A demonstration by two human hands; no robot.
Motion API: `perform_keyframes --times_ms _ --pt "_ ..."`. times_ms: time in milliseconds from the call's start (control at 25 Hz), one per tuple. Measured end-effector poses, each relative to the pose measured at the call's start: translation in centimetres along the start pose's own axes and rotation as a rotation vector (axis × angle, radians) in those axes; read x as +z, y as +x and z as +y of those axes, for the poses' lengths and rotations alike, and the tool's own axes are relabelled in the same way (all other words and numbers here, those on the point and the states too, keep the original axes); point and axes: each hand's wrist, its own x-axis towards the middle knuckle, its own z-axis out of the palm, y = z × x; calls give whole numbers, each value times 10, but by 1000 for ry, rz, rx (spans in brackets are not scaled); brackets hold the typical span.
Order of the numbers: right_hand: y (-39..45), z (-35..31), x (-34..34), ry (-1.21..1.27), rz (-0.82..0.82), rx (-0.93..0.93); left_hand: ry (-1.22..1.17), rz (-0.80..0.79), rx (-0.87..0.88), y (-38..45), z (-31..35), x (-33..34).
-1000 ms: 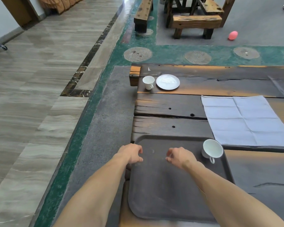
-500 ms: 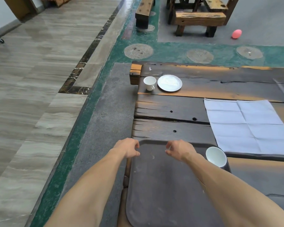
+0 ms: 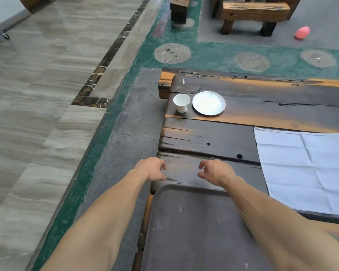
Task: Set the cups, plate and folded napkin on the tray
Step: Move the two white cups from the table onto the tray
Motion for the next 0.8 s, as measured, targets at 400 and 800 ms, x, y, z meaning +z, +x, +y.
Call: perform_keyframes --times_ms 400,800 --pt "127 18 -52 44 50 -8 41 41 -2 115 -24 -61" --pt "248 36 -102 7 183 17 25 150 -16 233 -36 -119"
